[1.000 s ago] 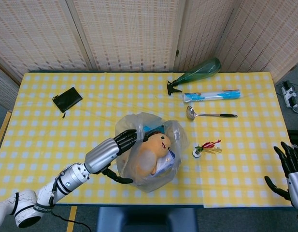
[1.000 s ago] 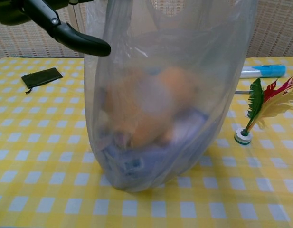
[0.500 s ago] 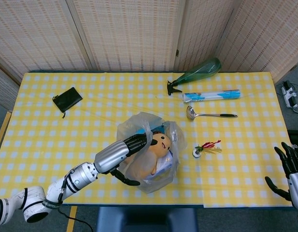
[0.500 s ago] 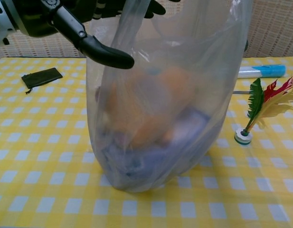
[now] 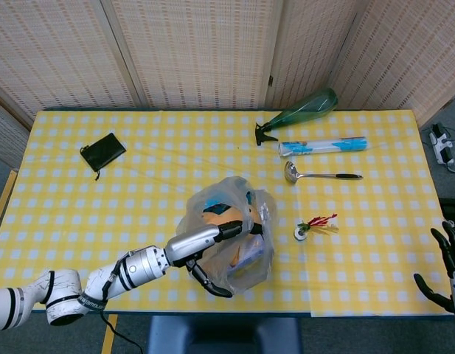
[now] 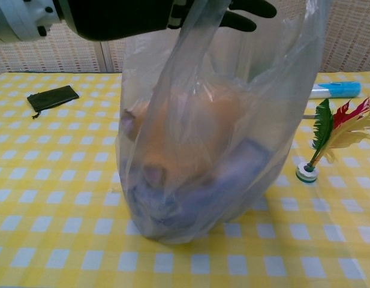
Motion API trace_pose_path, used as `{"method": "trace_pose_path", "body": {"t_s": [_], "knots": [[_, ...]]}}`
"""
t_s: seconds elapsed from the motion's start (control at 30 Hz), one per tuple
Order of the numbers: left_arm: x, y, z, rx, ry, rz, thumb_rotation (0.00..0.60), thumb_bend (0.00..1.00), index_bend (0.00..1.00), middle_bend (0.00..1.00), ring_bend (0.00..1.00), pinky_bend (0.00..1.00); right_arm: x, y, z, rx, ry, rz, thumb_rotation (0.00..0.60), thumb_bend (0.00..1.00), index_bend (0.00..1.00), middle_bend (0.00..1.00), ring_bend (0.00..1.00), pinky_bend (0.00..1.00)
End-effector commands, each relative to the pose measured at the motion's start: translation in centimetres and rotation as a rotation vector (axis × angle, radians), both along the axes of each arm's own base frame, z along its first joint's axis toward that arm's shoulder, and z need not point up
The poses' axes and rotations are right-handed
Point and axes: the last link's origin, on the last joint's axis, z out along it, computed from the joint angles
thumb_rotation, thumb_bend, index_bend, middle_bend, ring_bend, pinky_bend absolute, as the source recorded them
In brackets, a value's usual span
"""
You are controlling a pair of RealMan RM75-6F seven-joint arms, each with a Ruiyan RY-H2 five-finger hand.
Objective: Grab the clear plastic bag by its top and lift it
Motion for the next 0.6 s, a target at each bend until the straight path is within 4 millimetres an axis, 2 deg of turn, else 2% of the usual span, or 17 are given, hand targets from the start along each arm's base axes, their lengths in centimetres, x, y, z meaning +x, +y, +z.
{"method": "trace_pose_path", "body": {"t_s": [0.03,0.23,0.47,0.6], "knots": [[1.4,0.0,-0.7,-0.083,0.012,-0.036,0.420,0.10,0.05,0.14,0.15,0.11,-0.1,0.4,0.3,-0.017,-0.005,0.001,0.600,0.31,0.00,0.00,0.00,0.00],[1.1,1.2,-2.0,-0.095,0.040,-0.025,0.403,0.10,0.05,0.15,0.15,0.11,-0.1,0.7,0.8,-0.035,-0.013,0.014,0.600,0.31,0.00,0.00,0.00,0.00],[0.5,2.3,-2.4,-0.091,0.060,0.005,0.381,0.10,0.05,0.17,0.17,0.12,-0.1,0.2,0.7,-0.031,-0.015,0.015,0.600,0.31,0.00,0.00,0.00,0.00],[0.9,2.8,-2.4,-0.152,0.040,0.037,0.374,0.10,0.05,0.19,0.17,0.13,-0.2,-0.1,0.6,-0.024,-0.012,0.008,0.600,0.31,0.00,0.00,0.00,0.00]]}}
